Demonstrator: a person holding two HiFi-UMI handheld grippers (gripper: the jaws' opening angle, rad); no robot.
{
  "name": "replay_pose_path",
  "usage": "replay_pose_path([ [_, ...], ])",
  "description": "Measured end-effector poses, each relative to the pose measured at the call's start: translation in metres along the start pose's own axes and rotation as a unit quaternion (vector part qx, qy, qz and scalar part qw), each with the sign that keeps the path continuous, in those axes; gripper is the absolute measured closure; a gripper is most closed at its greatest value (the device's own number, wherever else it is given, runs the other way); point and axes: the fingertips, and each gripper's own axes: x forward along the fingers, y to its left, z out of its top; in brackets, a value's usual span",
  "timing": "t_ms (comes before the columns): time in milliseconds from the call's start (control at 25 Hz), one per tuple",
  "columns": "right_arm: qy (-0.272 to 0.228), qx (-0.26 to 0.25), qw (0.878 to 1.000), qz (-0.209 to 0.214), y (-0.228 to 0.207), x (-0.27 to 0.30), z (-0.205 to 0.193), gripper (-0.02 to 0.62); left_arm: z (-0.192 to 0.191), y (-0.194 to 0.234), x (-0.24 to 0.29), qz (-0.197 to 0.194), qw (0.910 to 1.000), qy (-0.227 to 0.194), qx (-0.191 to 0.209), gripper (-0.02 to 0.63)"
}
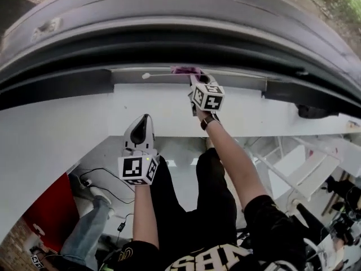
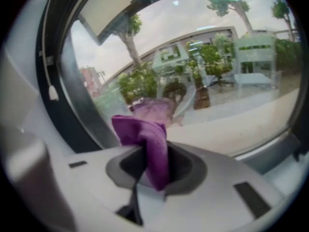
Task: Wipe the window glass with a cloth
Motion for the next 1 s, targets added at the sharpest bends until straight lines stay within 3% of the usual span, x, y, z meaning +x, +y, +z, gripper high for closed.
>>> replay_pose_path([
  [160,-0.009,0.079,0.992,-0.101,-0.162,-0.061,-0.004,0.492,-0.013,-0.088,0.048,-0.062,0.9981,-0.004,0.008,0.583],
  [280,-0.018,0.136,0.979,-0.153,-0.249,-0.096,-0.006,0.492,-0.022,-0.14,0.072,-0.093,0.9956,-0.005,0.01,0.583],
  [400,-0.038,0.216,0.955,-0.201,-0.32,-0.131,-0.006,0.492,-0.034,-0.18,0.085,-0.122,0.9925,0.002,0.012,0.583],
  [560,-0.048,0.255,0.936,-0.237,-0.367,-0.152,-0.009,0.492,-0.04,-0.193,0.089,-0.126,0.9916,0.011,0.025,0.583],
  [680,-0.04,0.257,0.935,-0.24,-0.365,-0.144,-0.008,0.492,-0.039,-0.175,0.083,-0.108,0.9938,0.009,0.025,0.583],
  [760,-0.027,0.241,0.943,-0.227,-0.339,-0.138,-0.01,0.492,-0.036,-0.159,0.075,-0.094,0.9954,0.006,0.017,0.583],
  [920,0.058,0.125,0.979,-0.152,-0.227,-0.096,-0.041,0.492,-0.02,-0.118,0.053,-0.069,0.9976,-0.004,0.0,0.583],
  [1000,0.103,0.053,0.988,-0.1,-0.147,-0.062,-0.062,0.492,-0.008,-0.09,0.038,-0.056,0.9984,-0.008,0.002,0.583],
])
